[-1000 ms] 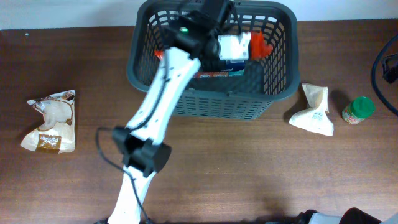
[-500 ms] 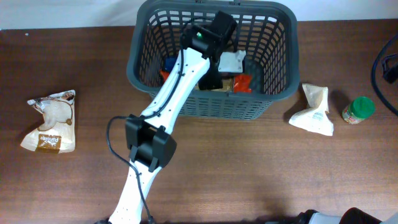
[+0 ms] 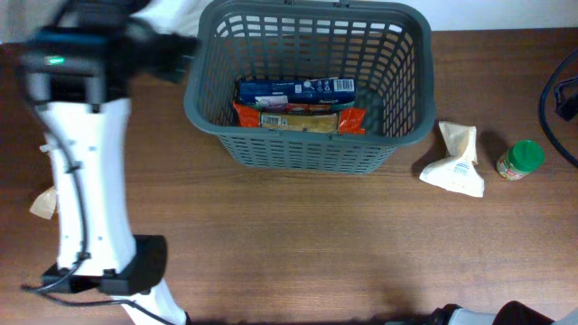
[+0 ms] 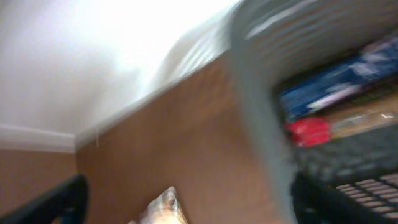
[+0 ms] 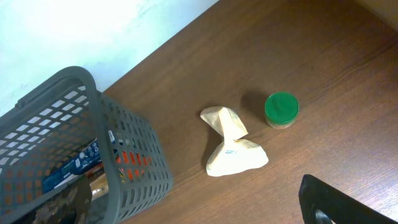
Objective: Pack container
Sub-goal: 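Carry the pasta package into the basket and release it, then grasp the white-and-brown rice pouch with the left gripper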
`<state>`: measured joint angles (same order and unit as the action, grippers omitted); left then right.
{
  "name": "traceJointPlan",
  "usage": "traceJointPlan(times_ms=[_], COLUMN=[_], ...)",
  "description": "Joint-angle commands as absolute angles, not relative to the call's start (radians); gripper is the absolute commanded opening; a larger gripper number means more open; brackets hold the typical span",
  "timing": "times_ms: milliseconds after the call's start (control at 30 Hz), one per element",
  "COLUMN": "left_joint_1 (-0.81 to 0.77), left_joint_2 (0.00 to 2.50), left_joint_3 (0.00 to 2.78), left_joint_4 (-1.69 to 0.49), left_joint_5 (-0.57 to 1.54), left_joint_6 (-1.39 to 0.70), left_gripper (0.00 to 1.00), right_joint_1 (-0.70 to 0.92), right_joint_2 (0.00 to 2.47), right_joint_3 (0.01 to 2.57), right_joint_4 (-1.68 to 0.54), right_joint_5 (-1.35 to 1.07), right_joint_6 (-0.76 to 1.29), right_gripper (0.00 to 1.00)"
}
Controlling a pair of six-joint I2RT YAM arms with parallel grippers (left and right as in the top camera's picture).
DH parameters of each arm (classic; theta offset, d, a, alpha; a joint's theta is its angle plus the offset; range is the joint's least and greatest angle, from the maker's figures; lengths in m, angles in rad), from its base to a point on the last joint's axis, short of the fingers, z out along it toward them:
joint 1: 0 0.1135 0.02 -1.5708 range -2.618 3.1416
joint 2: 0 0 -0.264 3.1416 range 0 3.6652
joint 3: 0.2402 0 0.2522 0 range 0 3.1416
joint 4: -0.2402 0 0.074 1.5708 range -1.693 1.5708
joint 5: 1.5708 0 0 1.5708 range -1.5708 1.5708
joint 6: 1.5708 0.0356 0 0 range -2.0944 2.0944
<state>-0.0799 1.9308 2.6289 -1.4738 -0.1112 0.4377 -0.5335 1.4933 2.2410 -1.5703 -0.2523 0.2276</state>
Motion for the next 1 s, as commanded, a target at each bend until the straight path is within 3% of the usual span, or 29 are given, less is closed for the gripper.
traceJointPlan(times_ms=[0,133,200,367,567,967], left_joint_1=[0.096,0.278,0.375,0.521,0.6,0.601], left_joint_2=[1.981,2.009,2.028,2.065,2.118,2.344], left_joint_3=[2.597,2.514,2.431,2.205,1.993,1.982], left_joint_4=[-1.534,-1.579,-1.582,-1.529,-1.342,-1.255], left_joint_5=[-0.101,-0.081,-0.024,0.016,0.108,0.057], left_joint_6=[0.149,0.116,0.117,0.118,0.234,0.262], left_gripper=[0.84,0.85,0.99,0.99,0.99,0.99], right_joint_1=[-0.539,-0.539,-0.539,-0.539,-0.539,-0.539], right_joint_2=[1.495,1.495,1.495,1.495,1.495,1.495], right_joint_3=[2.243,2.243,2.243,2.243,2.243,2.243], right_joint_4=[-1.568,-1.568,-1.568,-1.568,-1.568,-1.568], right_joint_5=[-0.25,-0.25,-0.25,-0.25,-0.25,-0.25], right_joint_6=[0.222,0.221,0.222,0.221,0.222,0.222], right_gripper=[0.98,0.99,0.99,0.98,0.99,0.99])
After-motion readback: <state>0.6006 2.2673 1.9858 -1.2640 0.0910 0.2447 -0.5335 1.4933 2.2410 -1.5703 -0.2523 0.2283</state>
